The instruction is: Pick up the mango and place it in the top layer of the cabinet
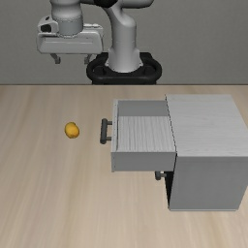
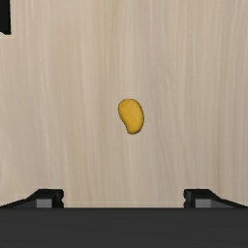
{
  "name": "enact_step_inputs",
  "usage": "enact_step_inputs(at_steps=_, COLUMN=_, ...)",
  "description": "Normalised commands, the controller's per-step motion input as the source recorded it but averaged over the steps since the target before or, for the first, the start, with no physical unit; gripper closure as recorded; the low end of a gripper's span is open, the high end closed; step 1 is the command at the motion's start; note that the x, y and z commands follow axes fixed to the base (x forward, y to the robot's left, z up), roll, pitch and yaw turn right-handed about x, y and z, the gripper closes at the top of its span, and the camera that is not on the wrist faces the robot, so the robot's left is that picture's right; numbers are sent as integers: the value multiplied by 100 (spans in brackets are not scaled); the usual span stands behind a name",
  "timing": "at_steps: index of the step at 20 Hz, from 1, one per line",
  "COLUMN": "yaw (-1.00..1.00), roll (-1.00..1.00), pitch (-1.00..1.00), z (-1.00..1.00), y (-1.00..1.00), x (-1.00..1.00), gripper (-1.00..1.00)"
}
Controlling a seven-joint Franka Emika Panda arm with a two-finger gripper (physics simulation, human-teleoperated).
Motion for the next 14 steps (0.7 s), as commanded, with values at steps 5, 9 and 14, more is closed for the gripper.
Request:
enact_step_inputs(at_steps=5, yaw=0, roll=0, pitch=0, z=0, y=-20, x=80, gripper=-100)
enact_step_inputs(at_steps=9, yaw=0, roll=0, pitch=0, z=-25, y=0, x=25, gripper=-100)
enact_step_inputs(at_steps=14, yaw=0, roll=0, pitch=0, z=-100, y=0, x=0, gripper=-100)
